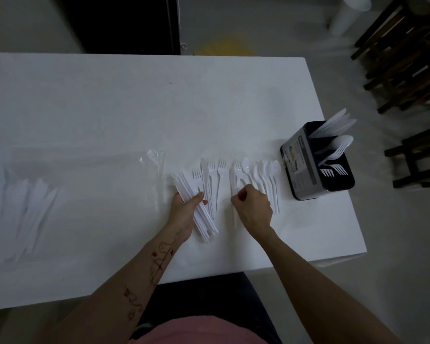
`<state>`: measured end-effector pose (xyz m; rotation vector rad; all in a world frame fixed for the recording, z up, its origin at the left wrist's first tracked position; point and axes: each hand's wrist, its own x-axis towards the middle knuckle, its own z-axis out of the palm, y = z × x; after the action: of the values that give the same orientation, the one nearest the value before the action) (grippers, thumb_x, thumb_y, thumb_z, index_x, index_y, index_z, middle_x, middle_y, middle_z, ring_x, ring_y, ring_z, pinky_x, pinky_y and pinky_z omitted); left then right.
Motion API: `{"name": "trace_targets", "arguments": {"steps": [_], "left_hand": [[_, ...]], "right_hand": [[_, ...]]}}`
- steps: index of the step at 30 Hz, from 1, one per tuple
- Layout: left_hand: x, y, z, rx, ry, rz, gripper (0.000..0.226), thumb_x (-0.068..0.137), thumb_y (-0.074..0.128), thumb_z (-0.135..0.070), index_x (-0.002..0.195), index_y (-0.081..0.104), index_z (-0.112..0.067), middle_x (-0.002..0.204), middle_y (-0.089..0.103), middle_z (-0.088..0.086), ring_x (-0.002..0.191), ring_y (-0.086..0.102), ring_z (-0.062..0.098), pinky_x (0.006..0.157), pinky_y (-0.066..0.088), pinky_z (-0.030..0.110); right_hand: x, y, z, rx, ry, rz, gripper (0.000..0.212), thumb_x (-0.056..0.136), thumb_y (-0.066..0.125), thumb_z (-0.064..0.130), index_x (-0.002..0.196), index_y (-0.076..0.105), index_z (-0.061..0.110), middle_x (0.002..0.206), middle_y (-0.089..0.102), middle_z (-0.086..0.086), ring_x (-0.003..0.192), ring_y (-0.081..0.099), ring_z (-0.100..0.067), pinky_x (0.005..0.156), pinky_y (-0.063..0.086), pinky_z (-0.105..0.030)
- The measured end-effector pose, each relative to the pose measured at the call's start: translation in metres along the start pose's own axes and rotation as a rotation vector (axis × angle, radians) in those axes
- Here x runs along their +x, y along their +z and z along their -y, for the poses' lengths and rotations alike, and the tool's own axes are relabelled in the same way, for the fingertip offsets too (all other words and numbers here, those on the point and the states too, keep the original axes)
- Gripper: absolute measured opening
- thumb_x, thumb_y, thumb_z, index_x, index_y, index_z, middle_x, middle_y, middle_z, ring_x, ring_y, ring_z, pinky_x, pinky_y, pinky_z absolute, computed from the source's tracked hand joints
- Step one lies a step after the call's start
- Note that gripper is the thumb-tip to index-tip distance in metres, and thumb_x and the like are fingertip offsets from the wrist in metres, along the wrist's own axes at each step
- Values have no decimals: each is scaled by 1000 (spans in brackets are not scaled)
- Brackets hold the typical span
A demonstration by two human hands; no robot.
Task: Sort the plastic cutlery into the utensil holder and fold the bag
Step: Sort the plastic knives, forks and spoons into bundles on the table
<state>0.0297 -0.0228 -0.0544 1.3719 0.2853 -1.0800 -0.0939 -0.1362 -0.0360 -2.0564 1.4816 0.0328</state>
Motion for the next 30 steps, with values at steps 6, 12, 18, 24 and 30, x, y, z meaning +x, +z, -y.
{"name": "trace_targets", "arguments": {"steps": [6, 12, 18, 24, 30], "left_hand": [[1, 2, -1, -1, -4, -5, 27, 86, 67, -6, 111, 59, -11, 99, 67, 6, 86, 67, 22, 85, 55, 45], [2, 1, 1, 12, 8, -17, 29, 86, 67, -5, 113, 59, -10, 101, 68, 7, 85, 67, 22, 81, 56, 40], [1, 2, 1, -21, -1, 19, 29, 88, 66, -13, 116, 61, -9, 104, 69, 9, 89, 67, 24, 83, 56, 43], [4, -3, -6, -110, 32, 40, 30, 86, 69, -19, 111, 61, -3, 94, 67, 11, 88, 66, 28, 68, 57, 38], [8, -14, -7, -10, 67, -121, 34, 94, 58, -19, 123, 53, -2, 92, 64, 2, 78, 62, 18, 76, 53, 34]], "right_hand": [[-4, 9, -4, -86, 40, 63, 25, 89, 69, 38, 92, 57, 16, 85, 64, 0, 71, 59, -15, 66, 46, -28], [-2, 3, -5, -6, -9, 33, 15, 90, 65, 28, 87, 54, 17, 79, 62, 1, 63, 53, -10, 52, 35, -19], [-8, 8, 3, 276, -357, 113, 23, 87, 74, 29, 102, 60, 16, 82, 67, 4, 74, 64, -8, 71, 54, -18], [-11, 26, 17, 263, -480, 241, 22, 81, 78, 35, 91, 74, 16, 85, 72, 5, 74, 66, -9, 76, 59, -32], [-4, 36, 27, 83, -197, 120, 29, 89, 67, 46, 90, 62, 17, 82, 66, 4, 72, 63, -13, 70, 56, -32]]}}
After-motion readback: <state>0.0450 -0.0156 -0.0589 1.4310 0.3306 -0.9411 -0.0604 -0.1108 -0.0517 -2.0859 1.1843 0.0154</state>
